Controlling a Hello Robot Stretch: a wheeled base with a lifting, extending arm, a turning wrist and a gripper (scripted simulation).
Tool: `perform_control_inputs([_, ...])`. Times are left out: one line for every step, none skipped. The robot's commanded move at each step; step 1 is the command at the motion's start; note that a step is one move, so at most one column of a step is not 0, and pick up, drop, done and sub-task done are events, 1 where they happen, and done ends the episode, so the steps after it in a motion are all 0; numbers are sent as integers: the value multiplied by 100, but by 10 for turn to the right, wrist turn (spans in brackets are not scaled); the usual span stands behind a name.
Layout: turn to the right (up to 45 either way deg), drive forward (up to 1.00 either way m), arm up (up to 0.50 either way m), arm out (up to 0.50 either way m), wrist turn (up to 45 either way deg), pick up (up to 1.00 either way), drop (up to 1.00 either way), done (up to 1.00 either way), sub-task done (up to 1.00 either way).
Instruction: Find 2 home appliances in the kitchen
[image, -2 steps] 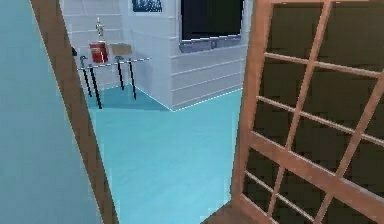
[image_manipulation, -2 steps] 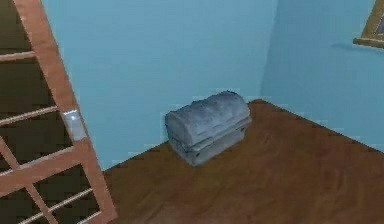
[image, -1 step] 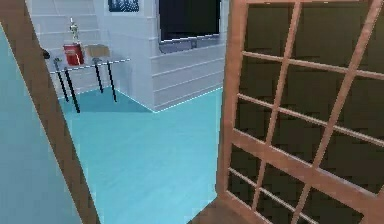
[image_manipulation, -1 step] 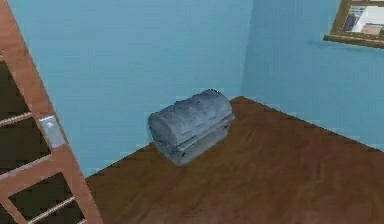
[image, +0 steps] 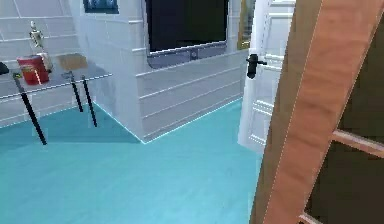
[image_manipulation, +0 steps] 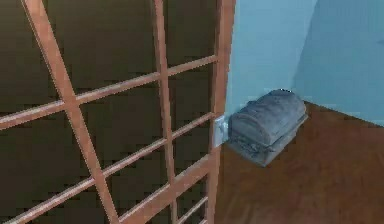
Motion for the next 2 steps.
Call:
perform_control_inputs([-360, 0, 0, 0, 0, 0, 0, 0, 0])
perform_control_inputs([0, 45, 0, 0, 0, 0, 0, 0, 0])
